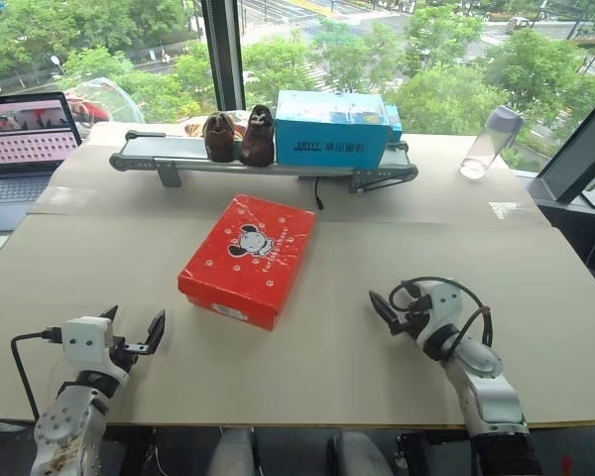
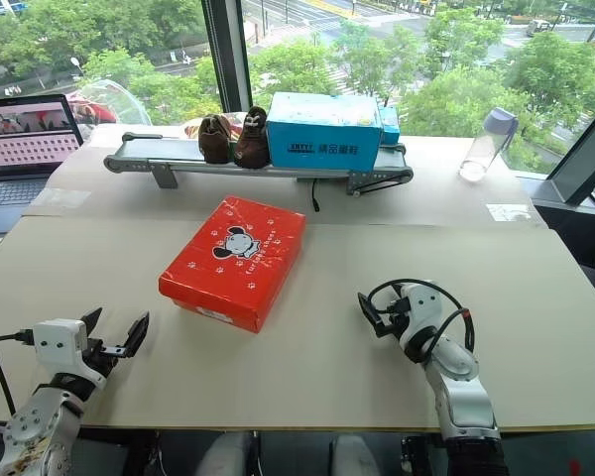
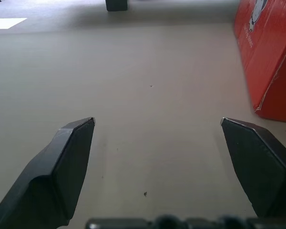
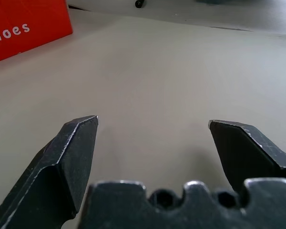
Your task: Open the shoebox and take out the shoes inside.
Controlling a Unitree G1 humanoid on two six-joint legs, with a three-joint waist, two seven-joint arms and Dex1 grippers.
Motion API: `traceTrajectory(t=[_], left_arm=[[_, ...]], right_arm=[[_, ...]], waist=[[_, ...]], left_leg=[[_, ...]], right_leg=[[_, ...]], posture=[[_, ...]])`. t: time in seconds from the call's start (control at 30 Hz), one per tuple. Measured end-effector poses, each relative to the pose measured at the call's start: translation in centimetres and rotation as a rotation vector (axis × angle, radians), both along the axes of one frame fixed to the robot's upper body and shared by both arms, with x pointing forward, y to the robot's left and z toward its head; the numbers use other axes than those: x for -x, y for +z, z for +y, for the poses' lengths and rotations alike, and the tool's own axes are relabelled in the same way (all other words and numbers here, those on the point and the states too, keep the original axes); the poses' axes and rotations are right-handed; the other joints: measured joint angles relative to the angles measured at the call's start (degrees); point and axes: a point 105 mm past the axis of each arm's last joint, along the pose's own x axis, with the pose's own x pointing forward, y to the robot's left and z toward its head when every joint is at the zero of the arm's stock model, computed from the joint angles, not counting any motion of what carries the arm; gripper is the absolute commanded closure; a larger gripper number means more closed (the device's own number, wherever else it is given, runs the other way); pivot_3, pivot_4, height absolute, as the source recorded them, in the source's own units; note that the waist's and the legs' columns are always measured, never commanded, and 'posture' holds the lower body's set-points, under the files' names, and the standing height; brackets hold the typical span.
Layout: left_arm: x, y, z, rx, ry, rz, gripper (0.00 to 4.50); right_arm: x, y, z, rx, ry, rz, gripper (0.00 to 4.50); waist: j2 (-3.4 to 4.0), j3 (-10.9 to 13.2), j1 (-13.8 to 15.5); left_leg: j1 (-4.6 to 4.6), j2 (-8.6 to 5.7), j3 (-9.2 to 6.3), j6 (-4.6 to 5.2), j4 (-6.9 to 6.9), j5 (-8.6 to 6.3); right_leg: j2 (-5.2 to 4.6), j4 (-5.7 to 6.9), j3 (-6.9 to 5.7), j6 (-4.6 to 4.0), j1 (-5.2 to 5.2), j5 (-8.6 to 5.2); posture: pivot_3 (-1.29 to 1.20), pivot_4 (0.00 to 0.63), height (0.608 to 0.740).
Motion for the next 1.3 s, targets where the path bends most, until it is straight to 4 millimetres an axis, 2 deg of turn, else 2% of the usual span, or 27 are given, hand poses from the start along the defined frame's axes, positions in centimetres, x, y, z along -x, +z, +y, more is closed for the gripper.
traceTrajectory(t=[0.1,0.17,0.2,0.27,0.3,0.37,0.4,0.5,0.63,0.7,0.77,0.8,1.0,1.03,1.07,1.13,1.17,1.3], left_arm=[[-0.2,0.0,0.2,-0.003,-0.005,0.006,0.00],[-1.0,1.1,1.8,0.009,-0.002,-0.020,0.00],[-1.4,2.4,2.7,0.013,-0.018,-0.046,0.00],[-1.9,5.2,3.6,-0.011,-0.078,-0.097,0.00],[-1.9,6.2,3.7,-0.032,-0.107,-0.113,0.00],[-2.3,7.2,3.1,-0.055,-0.193,-0.121,0.00],[-2.5,7.3,3.0,-0.059,-0.212,-0.116,0.00],[-3.4,7.2,3.4,-0.060,-0.221,-0.101,0.00],[-4.2,7.7,3.5,-0.056,-0.236,-0.096,0.00],[-4.2,7.7,3.2,-0.037,-0.261,-0.091,0.00],[-4.2,7.4,2.9,-0.031,-0.288,-0.079,0.52],[-4.2,7.3,2.7,-0.028,-0.301,-0.072,0.63],[-4.1,6.7,2.4,-0.016,-0.340,-0.045,2.90],[-4.1,6.6,2.3,-0.019,-0.353,-0.034,2.98],[-4.2,6.3,2.2,-0.022,-0.363,-0.018,3.62],[-4.7,5.9,2.2,-0.033,-0.378,0.011,4.16],[-5.1,5.7,2.1,-0.048,-0.389,0.029,4.40],[-7.8,5.3,0.6,-0.089,-0.439,0.073,4.40]], right_arm=[[-0.3,0.1,0.0,0.002,0.003,0.000,0.04],[-1.3,0.6,-0.3,0.019,0.010,-0.008,0.04],[-1.8,1.1,-0.5,0.040,0.025,-0.017,0.04],[-2.4,2.7,-1.0,0.091,0.067,-0.050,0.54],[-2.6,3.4,-1.1,0.107,0.087,-0.063,0.64],[-2.6,4.1,-1.1,0.131,0.139,-0.071,1.48],[-2.5,4.1,-1.0,0.131,0.156,-0.062,1.73],[-2.3,4.2,-0.6,0.134,0.189,-0.049,2.70],[-2.0,4.9,0.0,0.139,0.205,-0.067,4.22],[-1.9,4.9,0.1,0.129,0.203,-0.068,4.47],[-1.8,4.6,0.1,0.121,0.198,-0.057,4.50],[-1.8,4.6,0.1,0.120,0.196,-0.054,4.50],[-1.8,4.5,0.1,0.114,0.201,-0.051,4.50],[-1.8,4.5,0.1,0.114,0.202,-0.049,4.50],[-1.9,4.4,0.1,0.113,0.204,-0.044,4.50],[-2.0,4.2,0.1,0.115,0.210,-0.034,4.50],[-2.2,4.1,0.4,0.122,0.217,-0.032,4.50],[-3.4,4.2,2.1,0.164,0.257,-0.031,4.50]], waist=[[-0.01,0.0,-0.1],[0.02,0.1,-0.1],[0.04,0.2,0.0],[0.18,0.4,0.0],[0.26,0.4,0.0],[0.36,0.4,0.4],[0.35,0.4,0.7],[0.35,0.4,1.2],[0.36,0.4,1.3],[0.36,0.4,1.3],[0.36,0.5,1.3],[0.37,0.5,1.3],[0.37,0.5,1.3],[0.37,0.5,1.3],[0.37,0.5,1.3],[0.37,0.5,1.3],[0.37,0.5,1.3],[0.40,0.5,1.5]], left_leg=[[0.01,0.00,0.00,0.00,0.00,0.00],[-0.08,0.03,0.00,0.00,0.00,0.00],[-0.13,0.03,0.01,0.01,0.00,0.01],[-0.15,0.00,0.03,0.01,0.00,0.01],[-0.10,-0.02,0.07,0.01,0.00,0.01],[-0.12,-0.04,0.15,0.03,-0.01,0.02],[-0.13,-0.04,0.18,0.06,0.00,0.04],[-0.32,-0.01,0.20,0.48,0.00,0.32],[-0.34,-0.02,0.22,0.46,-0.02,0.31],[-0.34,-0.03,0.25,0.44,-0.02,0.30],[-0.34,-0.03,0.26,0.44,-0.02,0.30],[-0.34,-0.02,0.27,0.44,-0.02,0.30],[-0.29,0.00,0.27,0.41,-0.01,0.28],[-0.28,0.00,0.27,0.40,0.00,0.28],[-0.28,-0.01,0.28,0.40,0.00,0.28],[-0.26,-0.01,0.28,0.40,0.01,0.29],[-0.27,-0.01,0.28,0.40,0.01,0.30],[-0.25,-0.02,0.28,0.34,0.06,0.35]], right_leg=[[0.01,0.01,0.00,0.00,-0.01,0.01],[0.06,0.03,-0.02,0.11,-0.19,0.15],[0.05,0.08,-0.04,0.14,-0.28,0.20],[0.04,0.03,-0.03,0.14,-0.32,0.26],[0.01,0.02,-0.02,0.14,-0.25,0.26],[-0.01,-0.07,0.00,-0.11,-0.22,0.41],[0.02,-0.07,0.01,-0.08,-0.17,0.39],[0.14,-0.03,0.04,0.35,-0.12,0.51],[0.14,-0.03,0.05,0.46,-0.11,0.41],[0.12,-0.05,0.07,0.49,-0.09,0.40],[0.12,-0.05,0.08,0.49,-0.10,0.40],[0.12,-0.04,0.08,0.48,-0.11,0.40],[0.12,-0.01,0.08,0.45,-0.10,0.43],[0.12,-0.01,0.08,0.43,-0.10,0.43],[0.11,-0.01,0.08,0.41,-0.10,0.45],[0.12,0.02,0.07,0.36,-0.10,0.48],[0.13,0.04,0.06,0.35,-0.11,0.49],[0.14,0.07,0.04,0.41,-0.07,0.60]], posture=[[0.00,0.150,0.740],[0.00,0.150,0.740],[0.00,0.150,0.740],[0.00,0.150,0.740],[0.00,0.150,0.740],[0.00,0.150,0.740],[0.00,0.150,0.740],[0.00,0.150,0.740],[0.00,0.150,0.740],[0.00,0.150,0.740],[0.00,0.150,0.740],[0.00,0.150,0.740],[0.00,0.150,0.740],[0.00,0.150,0.740],[0.00,0.150,0.740],[0.00,0.150,0.740],[0.00,0.150,0.740],[0.00,0.150,0.740]])
